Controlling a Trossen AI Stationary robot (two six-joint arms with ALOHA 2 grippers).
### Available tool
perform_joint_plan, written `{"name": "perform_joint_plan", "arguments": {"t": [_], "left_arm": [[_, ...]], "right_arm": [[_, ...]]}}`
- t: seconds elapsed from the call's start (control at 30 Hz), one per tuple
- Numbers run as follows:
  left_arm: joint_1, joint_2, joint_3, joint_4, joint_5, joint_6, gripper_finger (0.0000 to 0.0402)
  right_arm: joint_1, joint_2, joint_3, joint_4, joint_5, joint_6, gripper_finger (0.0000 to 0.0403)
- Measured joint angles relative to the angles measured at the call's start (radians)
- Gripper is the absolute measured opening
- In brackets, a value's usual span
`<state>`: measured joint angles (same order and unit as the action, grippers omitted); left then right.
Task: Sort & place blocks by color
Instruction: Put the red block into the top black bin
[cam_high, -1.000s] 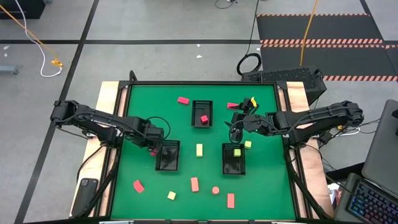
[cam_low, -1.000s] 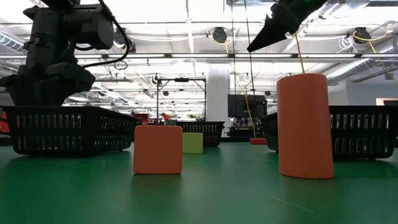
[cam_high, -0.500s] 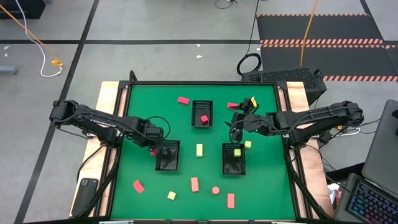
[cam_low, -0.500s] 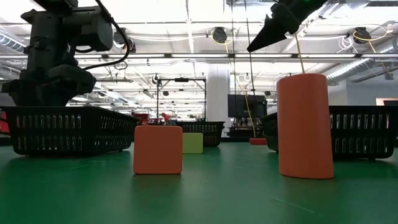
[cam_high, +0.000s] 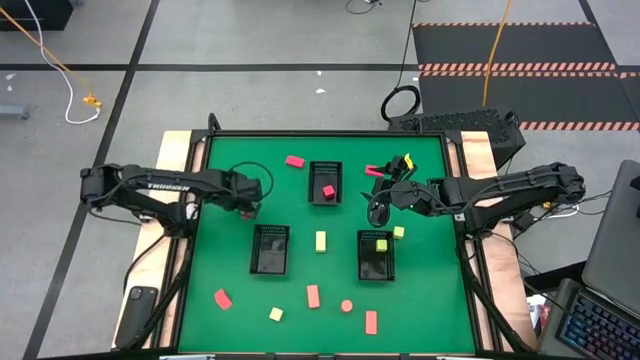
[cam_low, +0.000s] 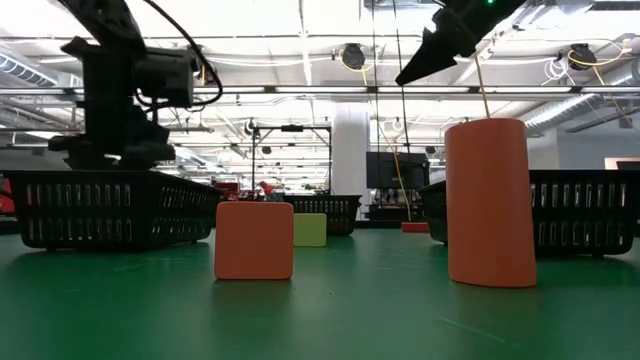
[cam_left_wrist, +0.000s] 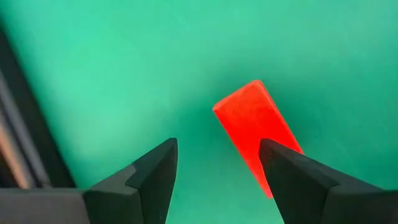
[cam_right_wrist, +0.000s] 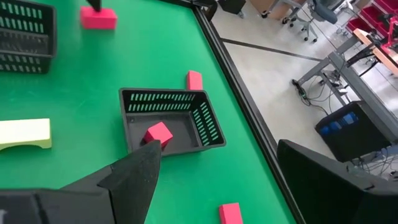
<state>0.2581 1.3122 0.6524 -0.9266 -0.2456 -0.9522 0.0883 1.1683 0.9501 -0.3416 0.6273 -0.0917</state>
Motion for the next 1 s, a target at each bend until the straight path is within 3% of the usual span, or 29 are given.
{"name": "perform_joint_plan", "arguments": {"t": [0.23, 0.47, 0.63, 1.0], "left_arm": [[0.148, 0.004, 0.017, 0.070, -0.008, 0.139, 0.0232], [0.165, -0.014, 0.160, 0.038, 0.025, 0.188, 0.0232], [0.133, -0.013, 0.195, 0.035, 0.029, 0.128, 0.0232], [0.122, 0.067, 0.126, 0.065, 0.028, -0.038, 0.0232]], "right_arm": [[-0.003, 0.000, 0.000, 0.000, 0.000, 0.000, 0.0313], [-0.004, 0.000, 0.000, 0.000, 0.000, -0.001, 0.0313], [-0.004, 0.000, 0.000, -0.011, 0.000, 0.003, 0.0313], [-0.004, 0.000, 0.000, -0.028, -0.001, 0.024, 0.0313]]}}
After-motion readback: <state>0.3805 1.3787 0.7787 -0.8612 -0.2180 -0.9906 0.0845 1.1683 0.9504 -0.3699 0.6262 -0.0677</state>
